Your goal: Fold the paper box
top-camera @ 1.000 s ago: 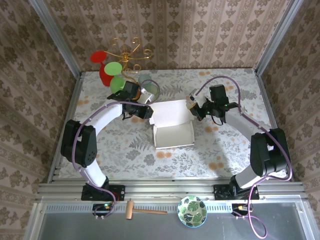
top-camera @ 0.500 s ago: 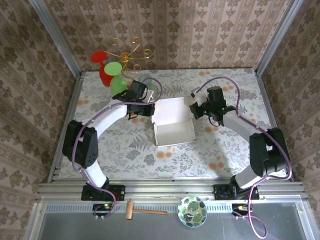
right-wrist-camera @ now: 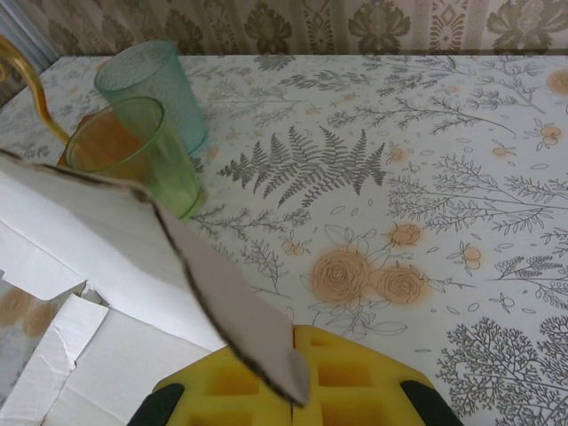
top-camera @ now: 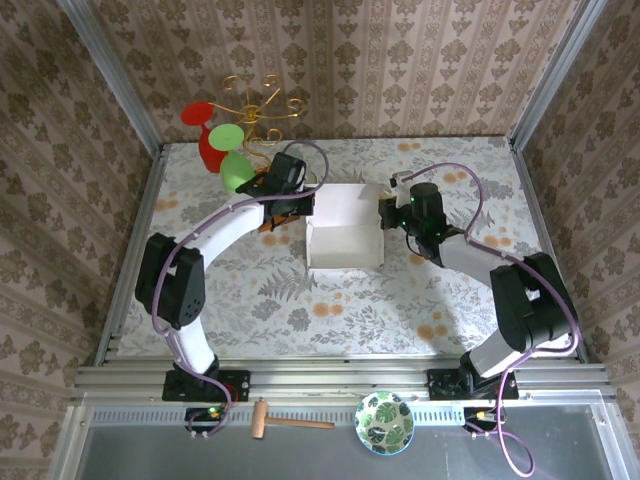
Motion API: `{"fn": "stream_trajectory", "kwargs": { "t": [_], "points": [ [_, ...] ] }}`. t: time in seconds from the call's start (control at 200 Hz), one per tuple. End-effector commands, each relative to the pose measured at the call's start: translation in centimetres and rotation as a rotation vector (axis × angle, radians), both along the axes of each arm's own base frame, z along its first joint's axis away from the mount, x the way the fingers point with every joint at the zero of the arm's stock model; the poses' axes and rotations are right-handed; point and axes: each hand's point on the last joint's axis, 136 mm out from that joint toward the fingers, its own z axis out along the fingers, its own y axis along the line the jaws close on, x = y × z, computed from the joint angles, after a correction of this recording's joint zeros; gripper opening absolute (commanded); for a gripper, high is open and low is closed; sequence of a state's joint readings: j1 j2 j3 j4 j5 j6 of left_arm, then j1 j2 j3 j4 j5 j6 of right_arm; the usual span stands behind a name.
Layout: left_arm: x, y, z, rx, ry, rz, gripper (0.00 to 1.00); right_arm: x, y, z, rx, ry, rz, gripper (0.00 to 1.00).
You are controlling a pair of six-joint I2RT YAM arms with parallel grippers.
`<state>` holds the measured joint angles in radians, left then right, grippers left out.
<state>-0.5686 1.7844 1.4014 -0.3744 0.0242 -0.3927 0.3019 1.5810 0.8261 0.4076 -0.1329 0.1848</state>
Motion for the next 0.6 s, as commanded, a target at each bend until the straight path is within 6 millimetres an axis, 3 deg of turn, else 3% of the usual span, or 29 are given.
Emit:
{"fn": "stream_trajectory", "kwargs": {
  "t": [0.0,0.595],
  "points": [
    [1.1,-1.3,0.7,-0.043,-0.065,-0.007,0.0,1.1,0.2,0.4,0.066,-0.037,-0.037,0.0],
    [-2.9,-2.0,-0.2,-0.166,-0.225,-0.006,0.0,-1.7,-0.3,-1.0,0.094,-0.009,-0.031,0.03]
  ]
}}
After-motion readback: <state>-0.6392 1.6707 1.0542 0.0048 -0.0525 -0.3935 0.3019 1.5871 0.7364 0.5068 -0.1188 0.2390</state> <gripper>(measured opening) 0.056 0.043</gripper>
